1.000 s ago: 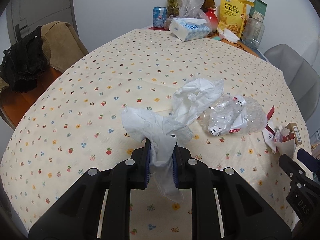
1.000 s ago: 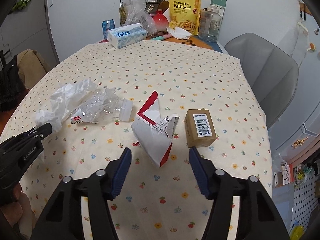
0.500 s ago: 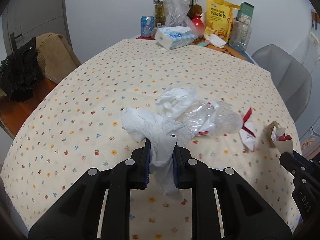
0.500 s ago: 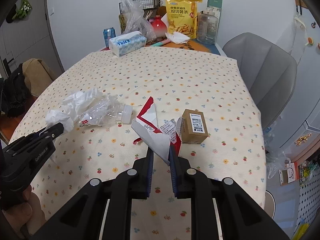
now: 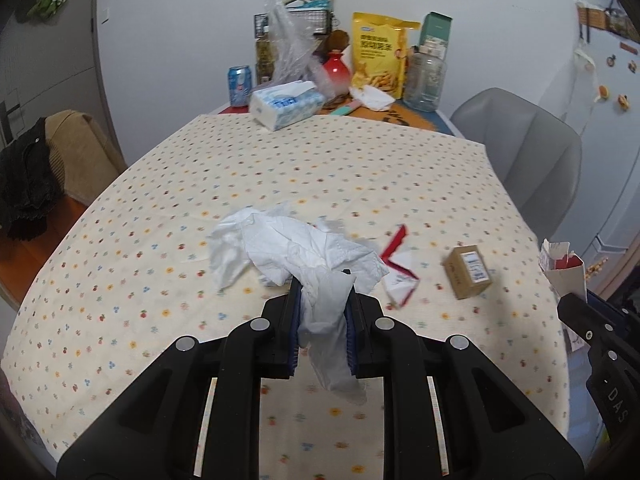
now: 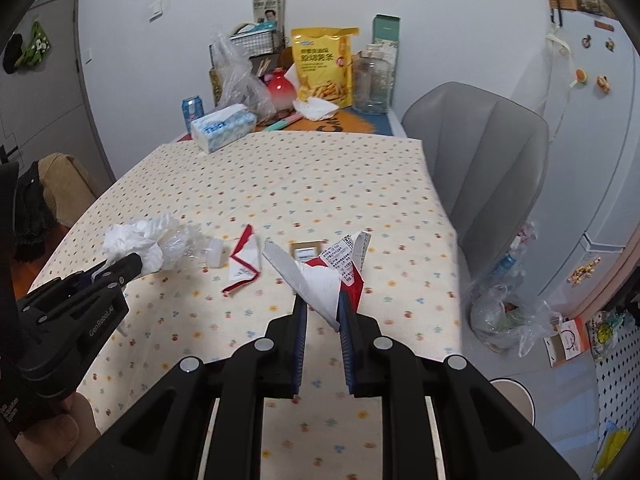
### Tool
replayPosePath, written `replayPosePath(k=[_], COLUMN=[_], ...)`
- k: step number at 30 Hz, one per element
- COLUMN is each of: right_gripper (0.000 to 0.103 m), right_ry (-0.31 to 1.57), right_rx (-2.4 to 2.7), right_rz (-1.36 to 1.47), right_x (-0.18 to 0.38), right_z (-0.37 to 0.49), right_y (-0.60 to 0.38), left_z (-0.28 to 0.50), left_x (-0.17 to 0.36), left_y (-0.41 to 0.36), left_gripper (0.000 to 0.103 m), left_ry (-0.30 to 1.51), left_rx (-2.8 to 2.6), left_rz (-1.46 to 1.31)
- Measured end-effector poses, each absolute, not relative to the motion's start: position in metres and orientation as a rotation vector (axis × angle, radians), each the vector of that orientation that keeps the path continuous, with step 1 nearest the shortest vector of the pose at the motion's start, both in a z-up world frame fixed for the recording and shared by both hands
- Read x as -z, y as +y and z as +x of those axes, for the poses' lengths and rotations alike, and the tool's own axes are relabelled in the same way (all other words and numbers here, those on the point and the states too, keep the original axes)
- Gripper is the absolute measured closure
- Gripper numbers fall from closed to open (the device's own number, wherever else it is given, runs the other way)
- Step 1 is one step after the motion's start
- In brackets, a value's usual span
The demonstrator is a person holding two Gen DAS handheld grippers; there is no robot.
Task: Collect trash
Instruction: 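Carry the white tissue and paper wrapper with both tools to the bin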
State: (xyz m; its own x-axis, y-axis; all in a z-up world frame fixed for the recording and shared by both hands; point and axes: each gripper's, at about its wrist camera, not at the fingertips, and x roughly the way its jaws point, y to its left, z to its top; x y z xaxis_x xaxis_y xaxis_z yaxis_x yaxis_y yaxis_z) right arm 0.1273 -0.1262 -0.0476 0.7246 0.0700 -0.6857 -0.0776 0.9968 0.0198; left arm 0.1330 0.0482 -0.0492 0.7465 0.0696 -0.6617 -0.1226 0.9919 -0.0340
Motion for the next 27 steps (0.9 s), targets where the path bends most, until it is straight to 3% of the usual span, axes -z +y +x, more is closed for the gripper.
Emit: replayPosePath(k=[27], right_gripper=[0.087], right_ry=[0.698], right_rx=[0.323], right_rz=[0.104], right_x=[0.027], right_z=[0.066], right_y=[-0.318], left_z=[0.136], left_x=[0.037], left_y=[-0.157], left_gripper=[0.085], left_ry=[0.691], left_rx=[0.246], left_rz=[0.064])
